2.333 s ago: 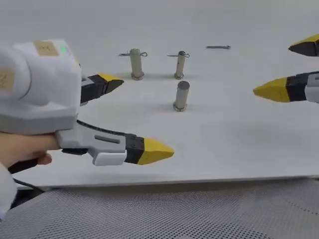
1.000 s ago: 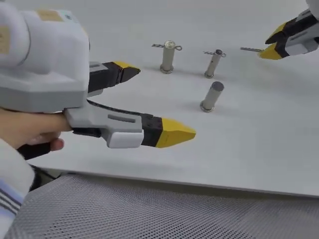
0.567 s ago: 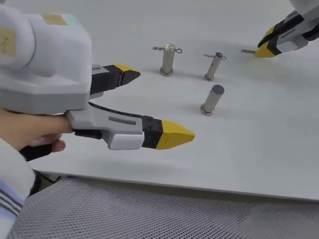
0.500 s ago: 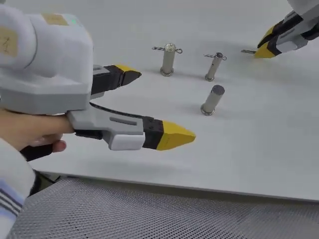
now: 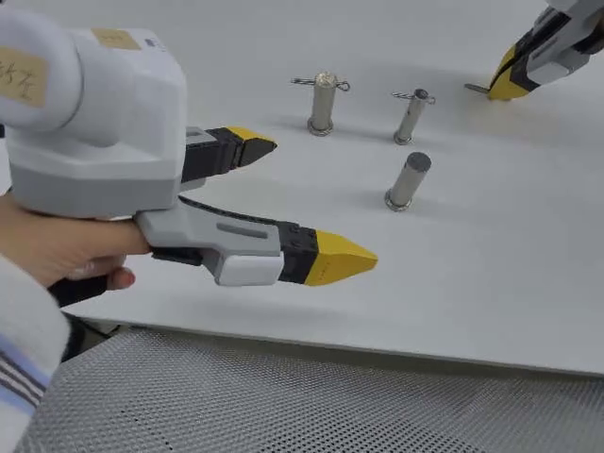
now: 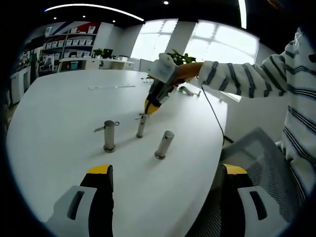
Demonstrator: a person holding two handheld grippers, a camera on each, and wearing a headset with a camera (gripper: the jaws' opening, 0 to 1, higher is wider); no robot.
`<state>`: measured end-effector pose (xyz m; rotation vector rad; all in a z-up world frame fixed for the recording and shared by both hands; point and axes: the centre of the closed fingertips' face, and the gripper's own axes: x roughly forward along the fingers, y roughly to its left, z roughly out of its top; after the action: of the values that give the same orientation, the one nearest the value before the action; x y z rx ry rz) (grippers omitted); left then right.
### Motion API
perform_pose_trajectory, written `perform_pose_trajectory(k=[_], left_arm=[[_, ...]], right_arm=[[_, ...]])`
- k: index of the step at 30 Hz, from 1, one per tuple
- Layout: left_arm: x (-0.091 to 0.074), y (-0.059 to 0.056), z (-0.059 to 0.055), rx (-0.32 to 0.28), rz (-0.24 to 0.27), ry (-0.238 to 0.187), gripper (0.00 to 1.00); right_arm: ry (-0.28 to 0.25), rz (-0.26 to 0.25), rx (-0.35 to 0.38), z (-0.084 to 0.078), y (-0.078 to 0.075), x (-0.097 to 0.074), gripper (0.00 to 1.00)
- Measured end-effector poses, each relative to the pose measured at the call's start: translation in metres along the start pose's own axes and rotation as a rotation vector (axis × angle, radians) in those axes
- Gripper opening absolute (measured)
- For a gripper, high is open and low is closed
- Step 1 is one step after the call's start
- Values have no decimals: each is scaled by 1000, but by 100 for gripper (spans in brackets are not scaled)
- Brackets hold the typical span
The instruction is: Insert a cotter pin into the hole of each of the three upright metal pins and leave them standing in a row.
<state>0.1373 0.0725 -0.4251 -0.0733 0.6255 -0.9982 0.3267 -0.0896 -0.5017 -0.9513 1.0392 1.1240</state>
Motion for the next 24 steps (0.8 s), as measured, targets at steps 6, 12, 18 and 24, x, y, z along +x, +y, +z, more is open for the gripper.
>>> perform_pose_trajectory(k=[6,12,18,24], left_arm=[[-2,5,-3,9,9,32,89],[-7,8,1,16,26,47,89],[-10,14,3,23,66,47,89],[-16,20,5,19,107,42,89]], right_arm=[[34,-2,-55,1,1,1,0],[58,-11,-96,1,-1,1,0],[46,-37,-72,1,2,-2,0],[20,-68,-46,1,2,-7,0]])
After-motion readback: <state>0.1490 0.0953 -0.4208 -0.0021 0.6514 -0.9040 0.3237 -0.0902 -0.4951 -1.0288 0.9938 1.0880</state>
